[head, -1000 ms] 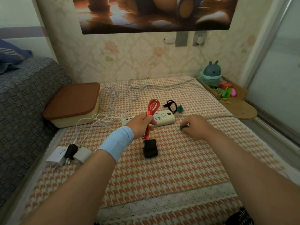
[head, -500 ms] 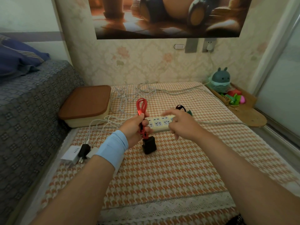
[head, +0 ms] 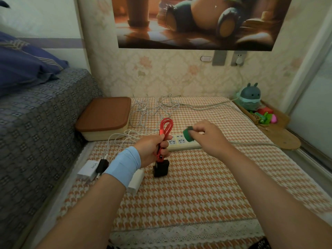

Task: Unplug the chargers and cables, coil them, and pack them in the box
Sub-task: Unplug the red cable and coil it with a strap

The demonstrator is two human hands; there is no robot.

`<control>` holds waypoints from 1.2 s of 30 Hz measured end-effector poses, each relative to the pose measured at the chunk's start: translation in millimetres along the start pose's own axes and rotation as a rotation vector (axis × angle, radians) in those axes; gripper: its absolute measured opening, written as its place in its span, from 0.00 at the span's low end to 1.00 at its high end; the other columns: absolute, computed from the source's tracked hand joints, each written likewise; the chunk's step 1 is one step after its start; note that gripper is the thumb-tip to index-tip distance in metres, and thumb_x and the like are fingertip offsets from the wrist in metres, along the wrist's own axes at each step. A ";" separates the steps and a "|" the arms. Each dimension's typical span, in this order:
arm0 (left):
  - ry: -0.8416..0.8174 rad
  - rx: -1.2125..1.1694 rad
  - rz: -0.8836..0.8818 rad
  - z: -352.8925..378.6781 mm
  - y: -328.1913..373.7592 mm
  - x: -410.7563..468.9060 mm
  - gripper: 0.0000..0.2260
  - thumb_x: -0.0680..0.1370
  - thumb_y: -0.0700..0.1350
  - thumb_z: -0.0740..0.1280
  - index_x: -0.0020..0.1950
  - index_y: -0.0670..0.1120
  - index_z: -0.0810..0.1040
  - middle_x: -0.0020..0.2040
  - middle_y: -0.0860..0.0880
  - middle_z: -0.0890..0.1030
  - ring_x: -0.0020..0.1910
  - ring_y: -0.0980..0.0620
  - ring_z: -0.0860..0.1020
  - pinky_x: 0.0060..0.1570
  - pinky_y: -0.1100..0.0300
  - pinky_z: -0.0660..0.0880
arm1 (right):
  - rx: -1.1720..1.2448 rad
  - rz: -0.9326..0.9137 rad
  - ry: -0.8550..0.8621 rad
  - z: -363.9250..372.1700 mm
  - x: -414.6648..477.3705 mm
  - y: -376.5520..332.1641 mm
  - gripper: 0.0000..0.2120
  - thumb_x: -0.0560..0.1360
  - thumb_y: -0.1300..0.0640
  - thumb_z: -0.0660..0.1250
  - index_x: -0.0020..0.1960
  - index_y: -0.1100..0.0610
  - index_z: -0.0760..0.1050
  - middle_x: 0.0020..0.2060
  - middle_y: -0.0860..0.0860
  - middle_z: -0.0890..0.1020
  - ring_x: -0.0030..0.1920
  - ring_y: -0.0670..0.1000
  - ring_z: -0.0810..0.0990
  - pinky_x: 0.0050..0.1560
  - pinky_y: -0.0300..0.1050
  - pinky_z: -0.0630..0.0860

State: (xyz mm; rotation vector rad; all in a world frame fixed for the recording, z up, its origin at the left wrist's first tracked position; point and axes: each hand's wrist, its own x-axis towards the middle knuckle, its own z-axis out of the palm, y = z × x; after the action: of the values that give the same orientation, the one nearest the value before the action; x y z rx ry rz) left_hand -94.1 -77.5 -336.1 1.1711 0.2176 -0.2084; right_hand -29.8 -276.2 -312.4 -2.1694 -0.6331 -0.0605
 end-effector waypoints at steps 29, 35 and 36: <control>-0.014 0.354 0.215 12.9 -11.2 7.2 0.07 0.81 0.36 0.58 0.48 0.42 0.74 0.32 0.51 0.71 0.27 0.54 0.67 0.32 0.60 0.61 | 0.450 0.188 0.019 33.9 -15.4 -36.7 0.04 0.73 0.60 0.77 0.41 0.52 0.85 0.29 0.52 0.84 0.24 0.49 0.73 0.26 0.43 0.73; -0.074 0.152 0.087 17.8 -8.9 5.6 0.07 0.80 0.44 0.59 0.44 0.43 0.70 0.33 0.48 0.69 0.28 0.52 0.64 0.34 0.58 0.61 | 0.407 0.242 0.094 35.3 -15.8 -32.0 0.05 0.73 0.58 0.78 0.41 0.57 0.83 0.27 0.49 0.82 0.21 0.43 0.74 0.24 0.38 0.71; -0.024 0.148 0.087 18.7 -9.4 7.6 0.11 0.83 0.46 0.58 0.43 0.43 0.70 0.32 0.48 0.70 0.27 0.53 0.64 0.34 0.59 0.62 | 0.403 0.233 0.100 36.1 -16.0 -31.8 0.06 0.73 0.59 0.78 0.41 0.58 0.81 0.27 0.48 0.82 0.21 0.42 0.75 0.24 0.38 0.71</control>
State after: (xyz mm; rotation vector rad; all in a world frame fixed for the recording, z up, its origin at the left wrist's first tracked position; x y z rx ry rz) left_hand -88.3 -98.7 -339.5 1.3210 0.1310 -0.1638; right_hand -64.7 -239.6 -316.4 -1.8210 -0.2999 0.0766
